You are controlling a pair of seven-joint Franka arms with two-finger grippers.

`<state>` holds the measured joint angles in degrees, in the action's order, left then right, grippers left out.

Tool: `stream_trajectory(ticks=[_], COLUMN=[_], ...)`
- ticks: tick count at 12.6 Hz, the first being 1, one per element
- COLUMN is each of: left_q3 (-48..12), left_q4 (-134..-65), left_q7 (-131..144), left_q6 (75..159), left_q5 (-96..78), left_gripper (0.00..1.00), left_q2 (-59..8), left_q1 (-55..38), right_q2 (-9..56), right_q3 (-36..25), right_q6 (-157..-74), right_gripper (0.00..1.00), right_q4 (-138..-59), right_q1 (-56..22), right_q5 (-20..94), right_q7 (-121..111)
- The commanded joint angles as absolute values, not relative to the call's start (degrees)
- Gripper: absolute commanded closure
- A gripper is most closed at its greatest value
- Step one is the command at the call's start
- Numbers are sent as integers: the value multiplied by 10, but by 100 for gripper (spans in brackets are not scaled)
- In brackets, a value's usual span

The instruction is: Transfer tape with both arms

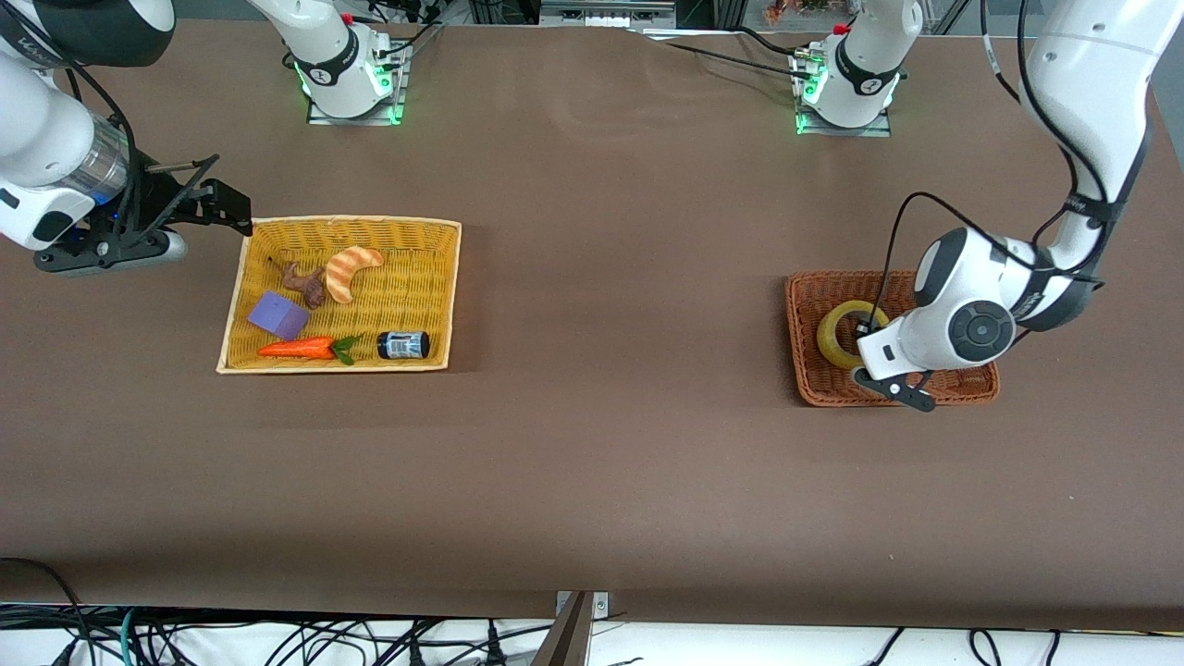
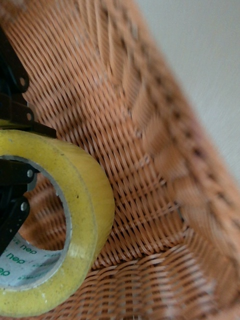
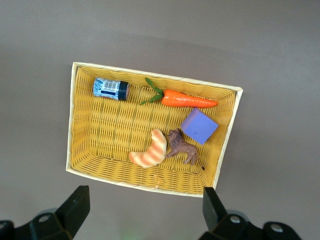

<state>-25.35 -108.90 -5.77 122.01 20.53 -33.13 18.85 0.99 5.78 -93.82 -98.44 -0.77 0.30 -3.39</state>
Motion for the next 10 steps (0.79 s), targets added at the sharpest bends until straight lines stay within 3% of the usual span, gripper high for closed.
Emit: stream_trajectory(ticks=[1, 5, 7, 10], left_q3=[-264, -289, -304, -323], left_q4=[-1103, -1071, -1030, -916], left_q7=[-75, -107, -100, -79], left_q6=[1223, 1193, 1116, 941], left_q5=[218, 187, 112, 84], left_gripper=[0, 0, 0, 0], left_q2=[-302, -248, -194, -156], left_q1=[199, 237, 241, 240], right_q2=[11, 12, 13, 13], right_q3=[60, 60, 60, 60], right_q6=[-928, -932, -933, -933], right_gripper=[0, 0, 0, 0], right_q4=[-975, -971, -970, -970], right_q1=[-4, -4, -4, -4], right_q5=[-3, -12, -14, -15], right_q7=[-43, -42, -42, -41])
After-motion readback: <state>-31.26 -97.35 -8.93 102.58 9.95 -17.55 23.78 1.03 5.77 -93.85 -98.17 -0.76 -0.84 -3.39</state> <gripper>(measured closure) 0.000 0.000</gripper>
